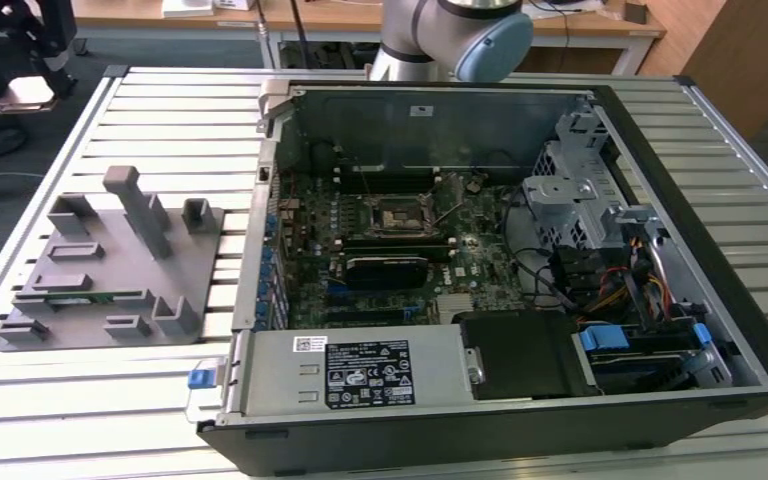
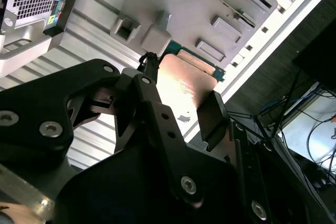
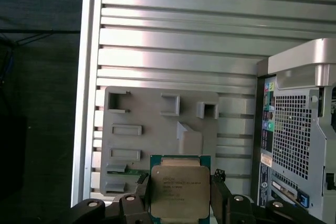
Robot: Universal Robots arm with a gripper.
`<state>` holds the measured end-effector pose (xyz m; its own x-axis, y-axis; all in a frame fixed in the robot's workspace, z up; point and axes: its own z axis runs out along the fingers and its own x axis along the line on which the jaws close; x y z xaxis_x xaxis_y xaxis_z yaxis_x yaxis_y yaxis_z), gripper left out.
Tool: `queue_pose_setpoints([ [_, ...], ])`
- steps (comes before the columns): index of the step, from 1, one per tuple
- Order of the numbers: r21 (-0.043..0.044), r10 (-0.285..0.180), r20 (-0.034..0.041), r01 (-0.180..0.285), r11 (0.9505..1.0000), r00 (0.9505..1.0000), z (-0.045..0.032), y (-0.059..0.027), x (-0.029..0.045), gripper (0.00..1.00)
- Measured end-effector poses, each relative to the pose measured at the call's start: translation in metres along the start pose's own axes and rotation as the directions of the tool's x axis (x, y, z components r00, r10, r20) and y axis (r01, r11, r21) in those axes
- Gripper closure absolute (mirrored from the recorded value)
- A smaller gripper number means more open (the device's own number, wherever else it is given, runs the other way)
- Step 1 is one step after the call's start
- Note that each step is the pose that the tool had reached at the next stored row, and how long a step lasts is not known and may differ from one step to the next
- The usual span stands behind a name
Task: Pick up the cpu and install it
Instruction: 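Pick up the cpu and move it towards the insertion slot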
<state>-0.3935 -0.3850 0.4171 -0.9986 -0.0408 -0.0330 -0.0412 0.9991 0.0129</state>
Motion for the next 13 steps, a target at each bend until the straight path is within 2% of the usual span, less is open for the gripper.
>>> queue_pose_setpoints([
  [13,0.0000,0.000,0.0001,0.000,1.0000,1.0000,0.0004,-0.0005,-0.0122,0.46],
])
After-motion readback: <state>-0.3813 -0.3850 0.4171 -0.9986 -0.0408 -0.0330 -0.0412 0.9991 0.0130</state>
